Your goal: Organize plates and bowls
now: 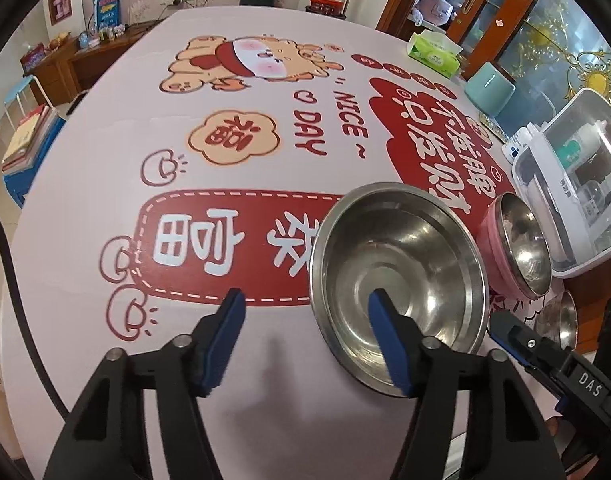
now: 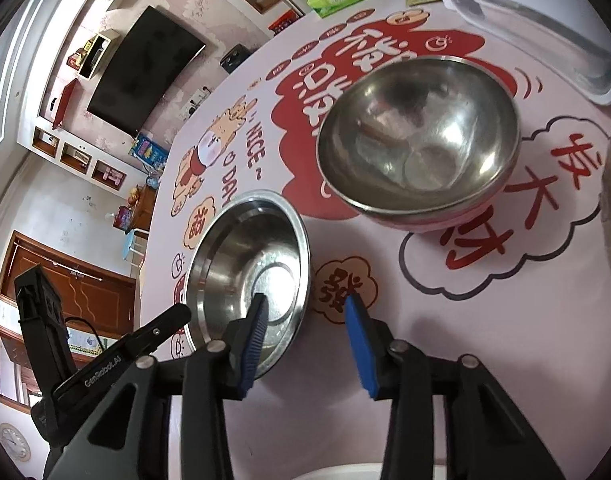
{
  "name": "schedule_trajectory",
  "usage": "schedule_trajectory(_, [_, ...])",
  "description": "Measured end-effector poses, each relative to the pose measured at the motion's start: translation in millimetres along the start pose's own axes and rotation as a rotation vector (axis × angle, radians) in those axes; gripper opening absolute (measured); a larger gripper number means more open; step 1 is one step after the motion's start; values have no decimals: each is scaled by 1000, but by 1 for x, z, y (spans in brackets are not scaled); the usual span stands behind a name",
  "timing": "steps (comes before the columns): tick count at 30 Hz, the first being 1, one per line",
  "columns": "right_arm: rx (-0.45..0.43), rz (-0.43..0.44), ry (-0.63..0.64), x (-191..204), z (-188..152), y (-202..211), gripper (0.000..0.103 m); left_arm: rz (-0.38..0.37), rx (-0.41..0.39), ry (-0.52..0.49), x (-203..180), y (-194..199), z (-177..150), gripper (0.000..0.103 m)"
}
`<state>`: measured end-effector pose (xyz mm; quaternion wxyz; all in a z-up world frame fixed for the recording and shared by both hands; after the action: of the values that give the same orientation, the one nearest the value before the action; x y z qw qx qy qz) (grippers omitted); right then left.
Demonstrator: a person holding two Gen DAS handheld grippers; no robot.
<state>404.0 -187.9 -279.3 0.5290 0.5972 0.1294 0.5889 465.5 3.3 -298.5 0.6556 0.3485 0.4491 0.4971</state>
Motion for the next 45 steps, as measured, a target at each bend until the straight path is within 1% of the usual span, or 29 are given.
schedule_trajectory(2, [10,4,0,0,-2,-4,31,-8,13,4,0,-6,-1,55])
schedule_trajectory(3, [19,7,3,0,-2,-6,28,-14,19,5,0,-8,-1,50])
schedule_trajectory(4, [25,8,8,-1,-2,-7,27,-26,28,5,-1,-11,-2,49])
schedule_trajectory(6, [32,11,15,-1,-1,-10,21,-37,44,-5,-4,-15,-3,42])
schedule_trajectory(10, [38,25,24,0,1,-13,17,-45,53,-2,-6,-19,-3,37])
schedule_trajectory(12, [41,34,33,3,1,-13,14,-47,61,4,-5,-21,-3,25])
schedule_trajectory(14, [44,39,39,4,1,-14,12,-52,71,11,-5,-23,-4,20])
schedule_trajectory(15, [45,41,41,5,1,-14,11,-67,70,14,-6,-23,-4,15])
schedule_trajectory(16, [46,41,44,5,1,-13,11,-75,70,14,-8,-22,-4,13])
schedule_trajectory(19, [51,36,43,6,1,-13,11,-65,64,-1,-11,-20,-4,12])
schedule_trajectory(25, [53,42,45,6,-3,-4,11,-75,67,4,-12,-11,-9,12])
schedule_trajectory(29, [46,52,60,12,-6,5,11,-85,45,8,-13,4,-15,13])
schedule_trajectory(34, [40,73,91,24,-14,19,11,-79,14,19,-10,31,-25,13])
schedule_trajectory(45, [40,134,183,60,-47,52,11,-56,-76,65,6,96,-60,13])
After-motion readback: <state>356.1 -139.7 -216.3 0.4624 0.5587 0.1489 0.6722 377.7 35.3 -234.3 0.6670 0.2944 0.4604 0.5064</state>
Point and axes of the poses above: each gripper's, at about its wrist camera, not at the fingertips, and y roughly against the way its jaws point, x to its left, z to its top, the point moved 10 cm from there along -y, roughly the way its jaws point, and after that the axes turned 4 degrees about x, right-handed, at the moved point
